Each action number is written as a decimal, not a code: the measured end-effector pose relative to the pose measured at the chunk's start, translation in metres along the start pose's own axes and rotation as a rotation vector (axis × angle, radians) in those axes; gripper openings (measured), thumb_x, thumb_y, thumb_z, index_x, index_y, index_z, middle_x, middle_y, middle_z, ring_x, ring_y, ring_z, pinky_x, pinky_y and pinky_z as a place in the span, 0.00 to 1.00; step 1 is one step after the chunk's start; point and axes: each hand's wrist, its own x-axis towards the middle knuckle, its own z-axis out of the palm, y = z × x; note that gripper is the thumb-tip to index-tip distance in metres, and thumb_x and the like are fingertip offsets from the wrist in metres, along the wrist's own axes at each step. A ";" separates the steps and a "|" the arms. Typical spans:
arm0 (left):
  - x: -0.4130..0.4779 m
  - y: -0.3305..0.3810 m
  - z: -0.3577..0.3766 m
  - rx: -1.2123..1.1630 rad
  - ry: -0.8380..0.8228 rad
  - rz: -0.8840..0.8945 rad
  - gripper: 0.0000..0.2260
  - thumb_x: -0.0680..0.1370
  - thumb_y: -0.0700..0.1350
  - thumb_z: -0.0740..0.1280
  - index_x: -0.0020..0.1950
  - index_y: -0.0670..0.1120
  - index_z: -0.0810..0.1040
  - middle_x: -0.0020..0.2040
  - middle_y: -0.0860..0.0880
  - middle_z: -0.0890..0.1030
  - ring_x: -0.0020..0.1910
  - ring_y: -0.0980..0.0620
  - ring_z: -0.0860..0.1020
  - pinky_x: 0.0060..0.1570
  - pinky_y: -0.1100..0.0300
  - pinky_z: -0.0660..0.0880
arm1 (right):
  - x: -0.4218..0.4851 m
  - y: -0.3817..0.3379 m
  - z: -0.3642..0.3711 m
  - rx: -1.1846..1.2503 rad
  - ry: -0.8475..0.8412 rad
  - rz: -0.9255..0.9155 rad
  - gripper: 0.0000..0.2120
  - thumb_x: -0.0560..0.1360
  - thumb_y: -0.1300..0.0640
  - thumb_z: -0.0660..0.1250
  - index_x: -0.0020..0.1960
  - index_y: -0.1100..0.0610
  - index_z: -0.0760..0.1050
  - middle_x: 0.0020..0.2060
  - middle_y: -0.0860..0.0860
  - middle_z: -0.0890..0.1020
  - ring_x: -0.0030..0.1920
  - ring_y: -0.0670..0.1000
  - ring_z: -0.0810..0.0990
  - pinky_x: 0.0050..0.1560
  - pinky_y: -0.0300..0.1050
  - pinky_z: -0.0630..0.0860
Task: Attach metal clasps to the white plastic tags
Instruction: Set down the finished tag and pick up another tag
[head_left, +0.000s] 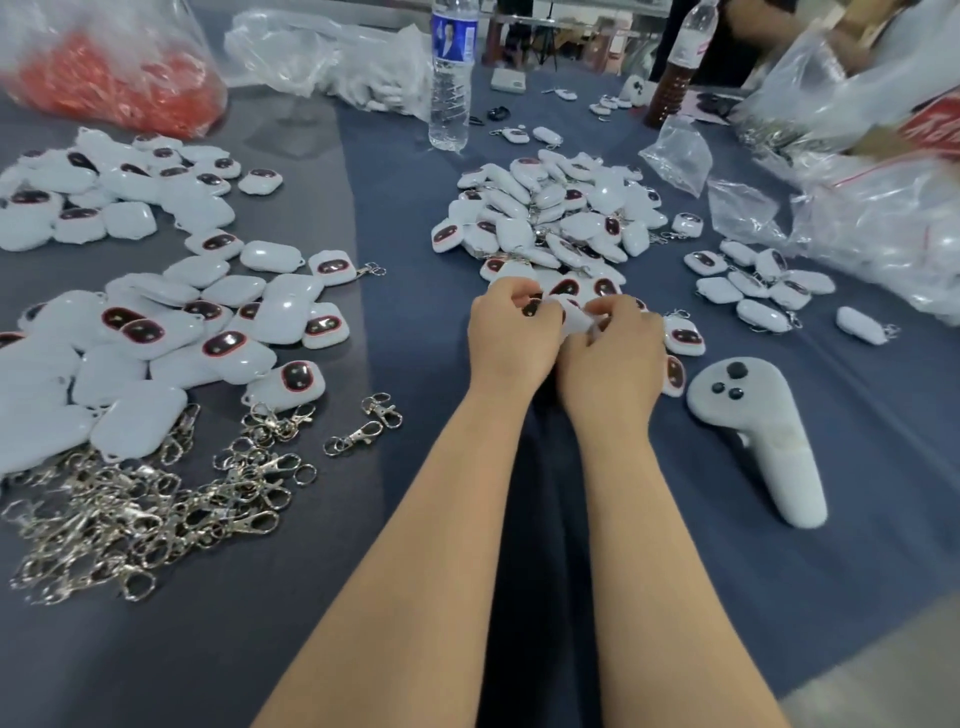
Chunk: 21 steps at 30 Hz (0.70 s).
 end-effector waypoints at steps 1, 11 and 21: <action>-0.001 0.002 -0.005 -0.032 0.028 -0.016 0.12 0.76 0.41 0.64 0.59 0.45 0.76 0.60 0.47 0.76 0.54 0.53 0.76 0.56 0.60 0.72 | -0.001 -0.004 0.001 0.019 0.021 -0.018 0.16 0.75 0.63 0.59 0.62 0.56 0.72 0.60 0.55 0.70 0.56 0.56 0.73 0.52 0.45 0.69; -0.004 0.014 -0.115 -0.288 0.437 0.007 0.07 0.76 0.37 0.61 0.48 0.47 0.76 0.45 0.46 0.78 0.45 0.50 0.76 0.50 0.53 0.74 | -0.054 -0.080 0.061 0.199 -0.447 -0.214 0.13 0.77 0.52 0.61 0.59 0.54 0.74 0.51 0.50 0.79 0.55 0.53 0.76 0.55 0.49 0.72; -0.027 -0.008 -0.211 -0.523 0.609 -0.091 0.07 0.78 0.40 0.62 0.53 0.44 0.76 0.42 0.51 0.77 0.36 0.58 0.76 0.34 0.66 0.74 | -0.076 -0.117 0.112 -0.138 -0.537 -0.155 0.13 0.77 0.51 0.60 0.55 0.59 0.73 0.57 0.57 0.77 0.58 0.59 0.74 0.56 0.51 0.70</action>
